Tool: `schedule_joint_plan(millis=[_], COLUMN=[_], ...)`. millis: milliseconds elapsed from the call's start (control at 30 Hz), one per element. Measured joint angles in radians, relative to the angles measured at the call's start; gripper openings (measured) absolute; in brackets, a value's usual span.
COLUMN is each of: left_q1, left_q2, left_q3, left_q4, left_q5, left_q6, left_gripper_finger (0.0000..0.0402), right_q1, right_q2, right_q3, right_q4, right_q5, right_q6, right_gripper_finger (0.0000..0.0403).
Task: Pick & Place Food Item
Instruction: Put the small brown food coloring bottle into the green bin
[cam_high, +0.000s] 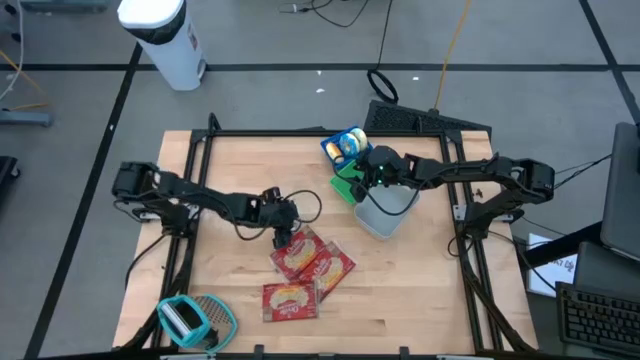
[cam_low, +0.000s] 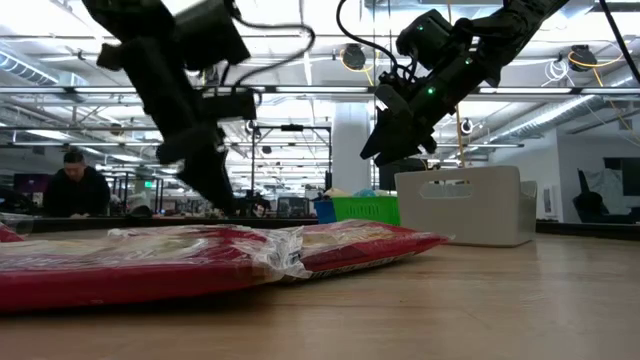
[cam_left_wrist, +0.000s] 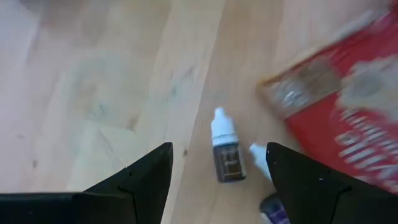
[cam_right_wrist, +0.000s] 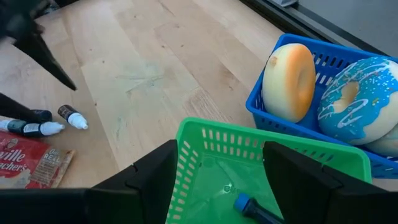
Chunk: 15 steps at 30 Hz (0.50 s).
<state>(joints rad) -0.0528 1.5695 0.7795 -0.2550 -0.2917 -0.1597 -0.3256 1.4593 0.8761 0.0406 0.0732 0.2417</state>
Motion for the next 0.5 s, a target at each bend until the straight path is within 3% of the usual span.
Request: schedule_joint_plan(millis=[200, 500], left_q1=[0.015, 0.021], left_q2=[0.092, 0.113], left_q3=[0.001, 0.003], left_q4=[0.013, 0.026], left_q5=[-0.006, 0.001], left_q6=[-0.003, 0.04], left_gripper_finger=[0.0262, 0.025], right_q1=[0.0, 0.0], right_q2=[0.0, 0.0], right_q3=[0.0, 0.0], right_q4=[0.0, 0.0], right_q5=[0.0, 0.001], right_q6=[0.003, 0.005], right_gripper_finger=[0.0222, 0.0222])
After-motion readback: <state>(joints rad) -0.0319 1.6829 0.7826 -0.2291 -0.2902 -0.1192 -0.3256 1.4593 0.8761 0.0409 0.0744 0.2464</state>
